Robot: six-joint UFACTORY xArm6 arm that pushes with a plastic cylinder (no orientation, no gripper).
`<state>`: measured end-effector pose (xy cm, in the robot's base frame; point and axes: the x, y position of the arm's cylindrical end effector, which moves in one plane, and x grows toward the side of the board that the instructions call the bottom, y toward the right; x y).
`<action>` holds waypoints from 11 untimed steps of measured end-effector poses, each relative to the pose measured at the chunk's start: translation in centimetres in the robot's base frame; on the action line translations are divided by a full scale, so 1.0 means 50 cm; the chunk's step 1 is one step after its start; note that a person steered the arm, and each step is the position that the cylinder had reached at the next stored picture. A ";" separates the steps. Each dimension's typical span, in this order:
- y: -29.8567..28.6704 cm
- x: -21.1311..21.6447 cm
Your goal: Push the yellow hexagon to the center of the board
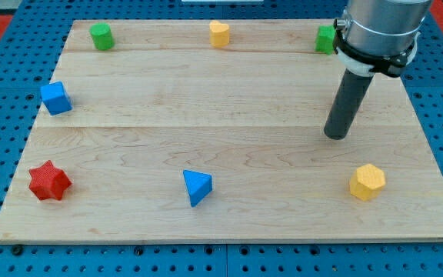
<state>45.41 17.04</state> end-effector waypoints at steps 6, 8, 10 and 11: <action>-0.059 0.065; -0.161 0.076; -0.348 0.051; -0.432 -0.033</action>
